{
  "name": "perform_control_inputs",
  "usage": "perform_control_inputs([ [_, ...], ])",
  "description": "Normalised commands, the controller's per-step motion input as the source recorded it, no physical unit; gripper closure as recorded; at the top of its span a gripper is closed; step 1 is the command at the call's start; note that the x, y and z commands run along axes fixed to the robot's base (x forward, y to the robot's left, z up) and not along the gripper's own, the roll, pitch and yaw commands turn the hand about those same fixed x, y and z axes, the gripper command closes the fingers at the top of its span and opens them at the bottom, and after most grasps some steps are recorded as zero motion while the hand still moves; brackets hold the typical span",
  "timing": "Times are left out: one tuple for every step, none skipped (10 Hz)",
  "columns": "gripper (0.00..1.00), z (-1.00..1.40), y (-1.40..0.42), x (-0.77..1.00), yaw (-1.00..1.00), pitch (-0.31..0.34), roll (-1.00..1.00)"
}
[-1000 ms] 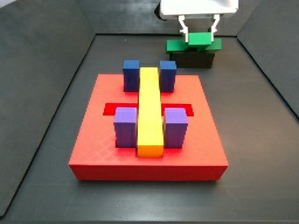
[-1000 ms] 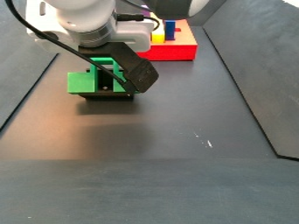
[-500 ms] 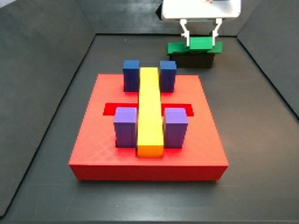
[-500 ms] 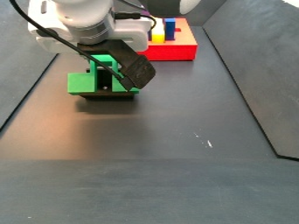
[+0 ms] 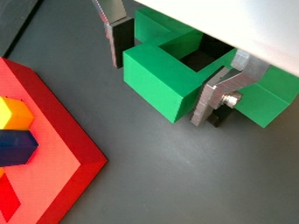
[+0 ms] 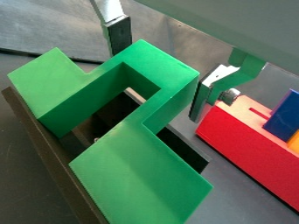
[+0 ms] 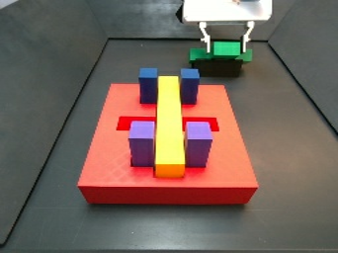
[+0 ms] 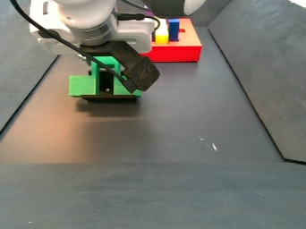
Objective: Pick up the green object. Move up. Place the green object on the fixture. Regrasp the green object. Move to above the board. Insert the green object.
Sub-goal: Regrasp the green object.
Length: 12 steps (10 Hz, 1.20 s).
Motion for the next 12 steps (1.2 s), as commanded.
perform_control_inputs([
  [0.00, 0.22, 0.35, 0.34, 0.01, 0.000, -0.03],
  [0.00, 0.47, 0.37, 0.39, 0.08, 0.054, 0.00],
  [0.00, 0.80, 0.25, 0.42, 0.12, 0.200, 0.11],
  [0.00, 0.81, 0.20, 0.41, 0.08, 0.197, 0.09],
  [0.00, 0.79, 0.17, 0.37, 0.07, 0.231, 0.13],
  [0.00, 0.73, 0.08, 0.37, 0.06, 0.183, 0.12],
  [0.00, 0.67, 0.11, 0.28, 0.05, 0.231, 0.18],
  [0.00, 0.57, 0.10, 0.13, 0.05, 0.369, 0.46],
  [0.00, 0.49, 0.04, 0.09, 0.09, 0.503, 0.78],
  [0.00, 0.35, 0.00, 0.08, 0.24, 0.531, 0.92],
  [0.00, 0.22, -0.01, 0.12, 0.34, 0.537, 1.00],
  [0.00, 0.19, 0.00, 0.10, 0.36, 0.534, 1.00],
])
